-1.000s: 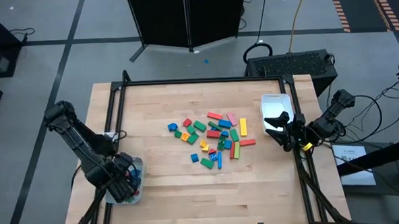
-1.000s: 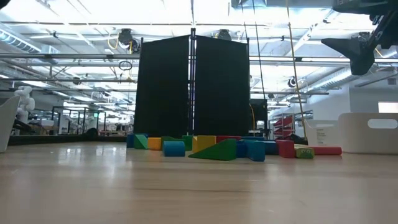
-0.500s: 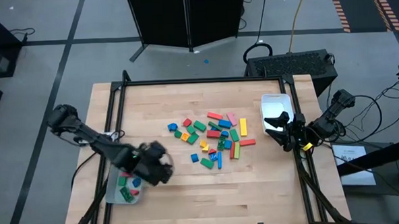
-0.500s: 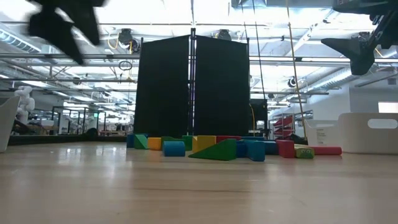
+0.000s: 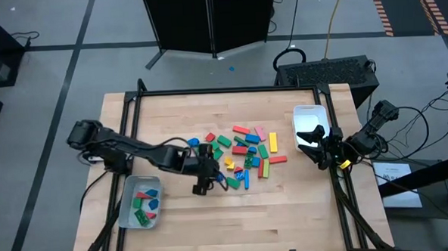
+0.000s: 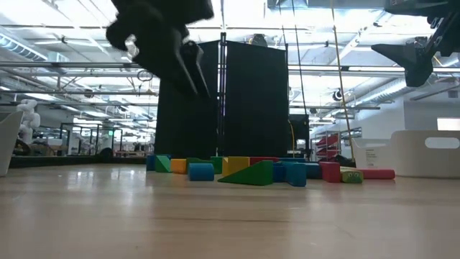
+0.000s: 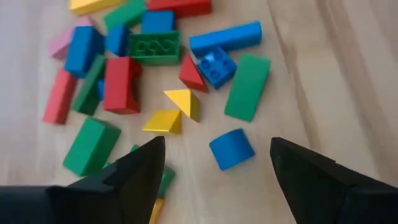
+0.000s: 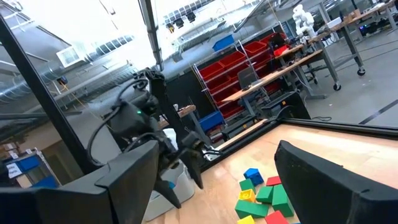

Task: Sort blocks by size
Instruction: Put the blue half cylindrical block into the gray bin

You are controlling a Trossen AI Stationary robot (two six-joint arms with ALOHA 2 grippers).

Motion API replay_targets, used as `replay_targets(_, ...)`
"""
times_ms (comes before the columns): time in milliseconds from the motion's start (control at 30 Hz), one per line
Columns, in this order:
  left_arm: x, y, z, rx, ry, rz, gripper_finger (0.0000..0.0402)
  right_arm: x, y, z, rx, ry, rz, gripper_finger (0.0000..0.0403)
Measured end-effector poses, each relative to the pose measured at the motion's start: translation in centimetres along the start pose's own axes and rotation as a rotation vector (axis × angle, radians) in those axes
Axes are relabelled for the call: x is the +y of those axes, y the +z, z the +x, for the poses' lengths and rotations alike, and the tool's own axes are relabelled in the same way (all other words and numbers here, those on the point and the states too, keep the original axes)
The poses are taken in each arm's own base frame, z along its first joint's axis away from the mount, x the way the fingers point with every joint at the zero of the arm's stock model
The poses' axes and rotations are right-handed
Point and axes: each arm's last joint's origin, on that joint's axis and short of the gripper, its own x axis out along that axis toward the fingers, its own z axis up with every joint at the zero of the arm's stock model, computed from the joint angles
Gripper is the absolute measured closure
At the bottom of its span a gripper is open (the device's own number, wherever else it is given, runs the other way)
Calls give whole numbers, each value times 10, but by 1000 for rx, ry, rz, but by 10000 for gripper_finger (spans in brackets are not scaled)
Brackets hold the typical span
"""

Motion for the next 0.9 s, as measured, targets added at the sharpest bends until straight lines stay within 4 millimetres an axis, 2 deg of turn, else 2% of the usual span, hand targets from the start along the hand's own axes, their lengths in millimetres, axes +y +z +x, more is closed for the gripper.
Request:
replay_targets(167,7,-6,16,41,-67,178,110,0,-1,0,4,-1,-6,90)
replay_targets(333,4,-8,24,46,-87,535,110,0,-1,0,9,-2,-13,90)
replay_targets(400,3,-9,27,50,-99,621,110,0,-1,0,8,-3,-12,90)
replay_targets(600,6,-13,40,75,-112,757,110,0,-1,0,9,-3,-9,90)
replay_targets(900,11,-26,67,157,-153,847,110,-1,-2,0,15,-5,-19,90)
